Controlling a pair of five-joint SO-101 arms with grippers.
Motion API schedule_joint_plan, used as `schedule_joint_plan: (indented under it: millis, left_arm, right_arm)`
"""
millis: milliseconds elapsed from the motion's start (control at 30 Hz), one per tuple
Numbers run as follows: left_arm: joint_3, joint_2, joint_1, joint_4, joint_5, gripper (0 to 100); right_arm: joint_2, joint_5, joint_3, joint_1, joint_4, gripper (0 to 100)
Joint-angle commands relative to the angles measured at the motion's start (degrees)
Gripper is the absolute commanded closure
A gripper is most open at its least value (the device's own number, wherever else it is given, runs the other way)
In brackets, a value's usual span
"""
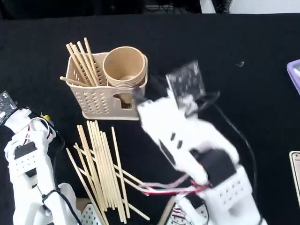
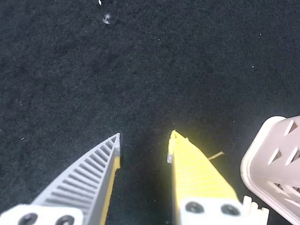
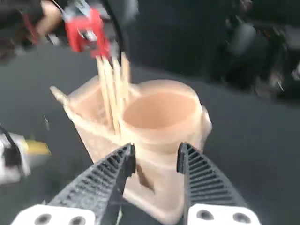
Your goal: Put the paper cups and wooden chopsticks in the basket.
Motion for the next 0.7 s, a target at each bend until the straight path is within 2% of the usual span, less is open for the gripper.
schedule_joint_plan:
  millis: [0, 133, 300, 400, 500, 667]
  left_arm:
    - [-0.6, -0.7, -0.1, -0.6, 0.0, 83]
    - [-0.6, -0.6, 0.0, -0.9, 0.1, 83]
    - [-0.6, -0.6, -0.4, -0.9, 0.1, 83]
    - [-0.6, -0.6, -0.4, -0.9, 0.1, 83]
    - [-0.5, -0.6, -0.5, -0.9, 0.0, 83]
    - [-0.5, -0.6, -0.5, -0.9, 0.0, 83]
  right_arm:
    - [-7.9, 4.5, 17.5, -3.3, 4.6, 85.0]
    - [-6.3, 4.4, 30.4, -15.5, -2.9, 84.9]
    - [2.9, 4.4, 35.4, -29.3, -15.6, 84.9]
    - [13.0, 4.1, 33.9, -30.7, -23.7, 84.9]
    - [25.3, -0.2, 29.6, -30.8, -28.1, 84.1]
    - [44.6, -4.9, 18.1, -29.5, -23.5, 73.9]
